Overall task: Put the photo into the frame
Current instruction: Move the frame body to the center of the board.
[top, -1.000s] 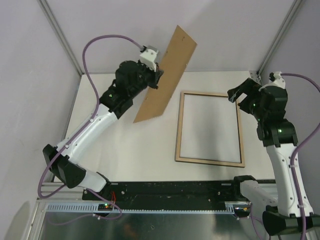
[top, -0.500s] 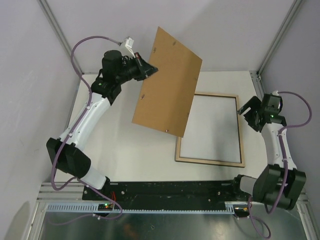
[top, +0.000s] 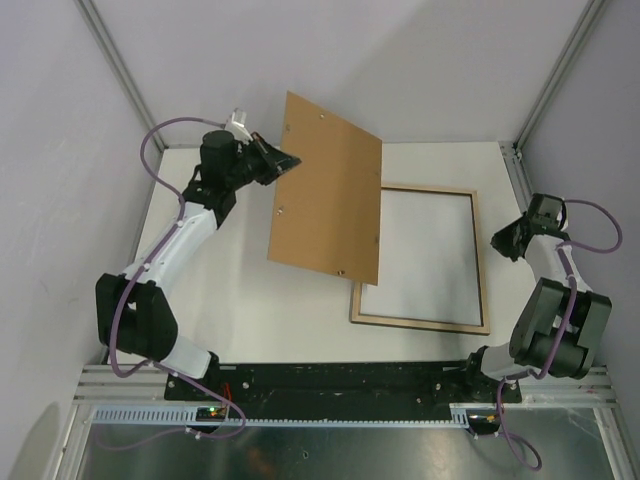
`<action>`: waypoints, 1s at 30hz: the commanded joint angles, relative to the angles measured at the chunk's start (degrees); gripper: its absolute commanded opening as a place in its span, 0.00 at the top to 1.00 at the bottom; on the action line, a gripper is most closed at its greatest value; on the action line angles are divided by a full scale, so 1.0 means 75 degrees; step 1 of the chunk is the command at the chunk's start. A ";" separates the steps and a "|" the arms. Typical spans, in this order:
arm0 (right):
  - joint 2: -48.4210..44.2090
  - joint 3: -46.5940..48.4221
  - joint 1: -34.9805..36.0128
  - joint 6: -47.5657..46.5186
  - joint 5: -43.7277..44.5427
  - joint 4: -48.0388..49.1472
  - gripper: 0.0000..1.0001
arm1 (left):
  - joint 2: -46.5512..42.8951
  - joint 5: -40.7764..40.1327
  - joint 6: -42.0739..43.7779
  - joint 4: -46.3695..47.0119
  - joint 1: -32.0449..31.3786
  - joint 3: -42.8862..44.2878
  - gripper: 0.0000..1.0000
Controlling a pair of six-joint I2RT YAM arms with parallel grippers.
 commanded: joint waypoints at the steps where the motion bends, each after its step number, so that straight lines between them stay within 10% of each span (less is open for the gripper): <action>1: 0.0376 -0.0058 -0.0056 0.0046 0.0768 0.0227 0.89 | -0.0780 0.0389 -0.0653 0.1386 0.0111 -0.0117 1.00; 19: 0.1003 -0.0800 0.0272 -0.0378 0.1003 0.0350 0.98 | -0.0956 0.0678 -0.0936 0.1893 0.0358 -0.0792 1.00; 30: 0.0778 -0.0962 0.2462 0.0574 0.0925 0.0610 0.98 | -0.1213 0.0805 -0.0976 0.1991 0.0762 -0.1532 1.00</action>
